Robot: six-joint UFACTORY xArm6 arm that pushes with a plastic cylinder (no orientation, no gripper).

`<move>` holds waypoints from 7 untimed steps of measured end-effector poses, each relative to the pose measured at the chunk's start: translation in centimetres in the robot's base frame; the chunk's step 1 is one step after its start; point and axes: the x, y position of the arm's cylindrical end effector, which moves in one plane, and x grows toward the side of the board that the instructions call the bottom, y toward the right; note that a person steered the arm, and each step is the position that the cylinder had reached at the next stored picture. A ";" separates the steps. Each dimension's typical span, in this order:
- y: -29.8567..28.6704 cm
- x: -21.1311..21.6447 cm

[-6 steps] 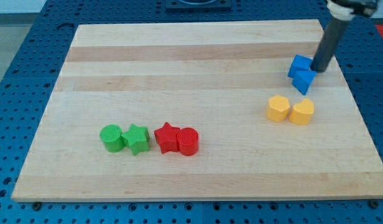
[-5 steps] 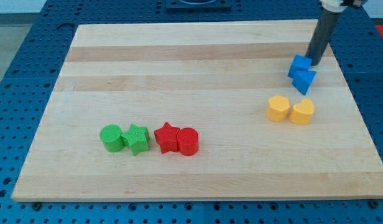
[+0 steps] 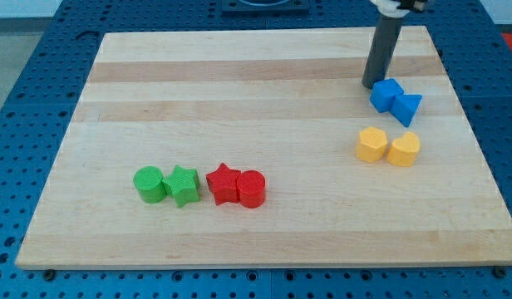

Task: Push the blue cube along with blue triangle towards down

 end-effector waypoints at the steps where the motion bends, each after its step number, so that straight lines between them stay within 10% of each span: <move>1: 0.0 0.0; 7: 3.5 1.7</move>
